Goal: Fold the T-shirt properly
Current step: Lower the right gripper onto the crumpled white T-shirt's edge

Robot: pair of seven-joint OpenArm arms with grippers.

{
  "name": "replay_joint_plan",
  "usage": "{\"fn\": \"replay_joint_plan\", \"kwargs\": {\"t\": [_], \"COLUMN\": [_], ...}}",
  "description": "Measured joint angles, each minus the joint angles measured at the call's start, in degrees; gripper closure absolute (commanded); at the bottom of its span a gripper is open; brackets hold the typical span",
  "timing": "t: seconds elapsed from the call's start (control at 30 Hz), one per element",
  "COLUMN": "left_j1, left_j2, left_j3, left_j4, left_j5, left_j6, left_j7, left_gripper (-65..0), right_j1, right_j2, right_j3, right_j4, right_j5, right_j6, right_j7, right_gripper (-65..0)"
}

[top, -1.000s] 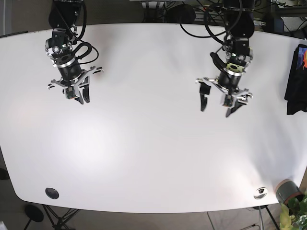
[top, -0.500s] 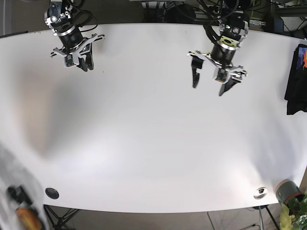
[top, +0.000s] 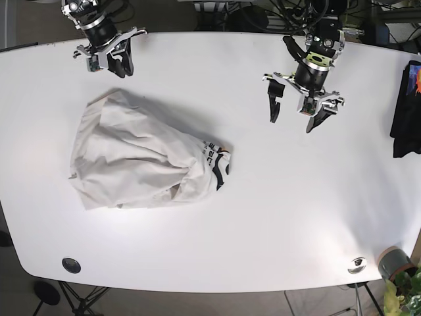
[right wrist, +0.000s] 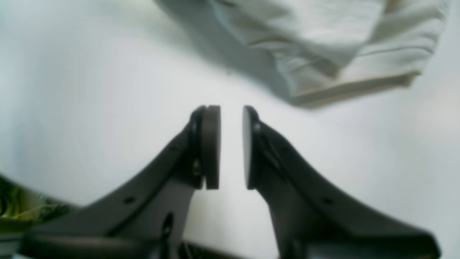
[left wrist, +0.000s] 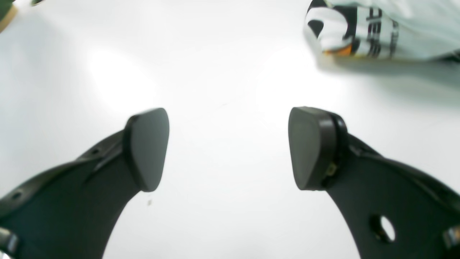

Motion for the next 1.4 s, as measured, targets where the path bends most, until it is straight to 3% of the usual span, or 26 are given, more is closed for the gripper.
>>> {"fn": "replay_joint_plan", "kwargs": {"t": [1.13,1.4], "left_j1": [0.81,-1.90], "left_j2": [0.15,0.13], "left_j3": [1.33,1.36], "left_j4": [-0.09,-0.09], "left_j5": [0.00,-0.02], "left_j6": [0.02,0.02], "left_j7": [0.28,6.49], "left_gripper": [-47.6,-47.6], "right_j1": [1.44,2.69], "right_j2": [0.00,-0.02], "right_j3": [-0.02,0.04], "right_j4": [0.35,0.31], "right_j5": [1.49,1.49], "right_j6": [-0.61,-0.61], "right_j7": [-0.02,-1.46], "right_gripper": [-10.0,-10.3]}}
